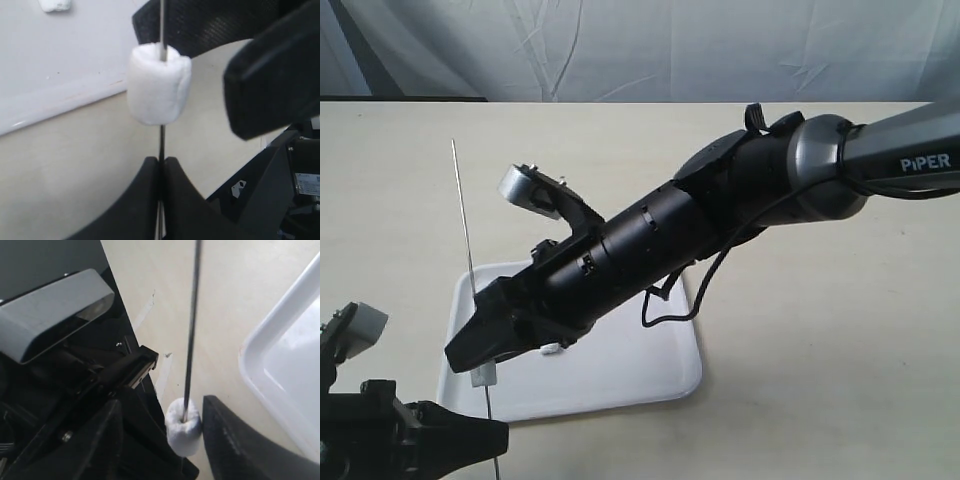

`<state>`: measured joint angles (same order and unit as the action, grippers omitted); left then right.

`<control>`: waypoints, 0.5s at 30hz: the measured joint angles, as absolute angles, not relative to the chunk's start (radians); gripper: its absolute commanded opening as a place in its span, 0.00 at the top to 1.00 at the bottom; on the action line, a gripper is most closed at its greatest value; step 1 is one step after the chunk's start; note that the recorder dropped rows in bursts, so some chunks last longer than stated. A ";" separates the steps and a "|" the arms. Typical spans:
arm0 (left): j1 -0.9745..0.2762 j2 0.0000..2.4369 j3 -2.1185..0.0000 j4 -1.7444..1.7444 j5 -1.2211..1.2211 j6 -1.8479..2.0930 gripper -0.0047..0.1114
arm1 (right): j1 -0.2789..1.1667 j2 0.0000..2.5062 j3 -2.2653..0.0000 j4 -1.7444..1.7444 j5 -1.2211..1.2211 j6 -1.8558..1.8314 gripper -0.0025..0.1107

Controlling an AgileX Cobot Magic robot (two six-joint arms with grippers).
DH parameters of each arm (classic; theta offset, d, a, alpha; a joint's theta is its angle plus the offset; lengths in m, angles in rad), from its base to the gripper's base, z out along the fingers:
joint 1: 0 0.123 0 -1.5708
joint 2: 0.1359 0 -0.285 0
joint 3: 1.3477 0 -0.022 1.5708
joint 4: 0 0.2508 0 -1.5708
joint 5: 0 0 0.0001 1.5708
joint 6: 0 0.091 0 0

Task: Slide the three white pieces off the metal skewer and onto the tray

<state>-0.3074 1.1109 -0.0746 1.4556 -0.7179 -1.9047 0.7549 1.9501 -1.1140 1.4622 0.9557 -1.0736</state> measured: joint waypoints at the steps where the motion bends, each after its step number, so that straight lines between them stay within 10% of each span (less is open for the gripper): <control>1: -0.307 1.111 -0.075 1.456 -0.718 -1.903 0.96 | 0.757 1.950 -1.114 1.462 0.956 -1.074 0.56; 15: -0.307 1.111 -0.075 1.438 -0.722 -1.884 0.96 | 0.757 1.950 -1.114 1.457 0.948 -1.074 0.75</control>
<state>-0.3074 1.1109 -0.0746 1.4380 -0.7219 -1.8835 0.7574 1.9501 -1.1140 1.4566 0.9484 -1.0736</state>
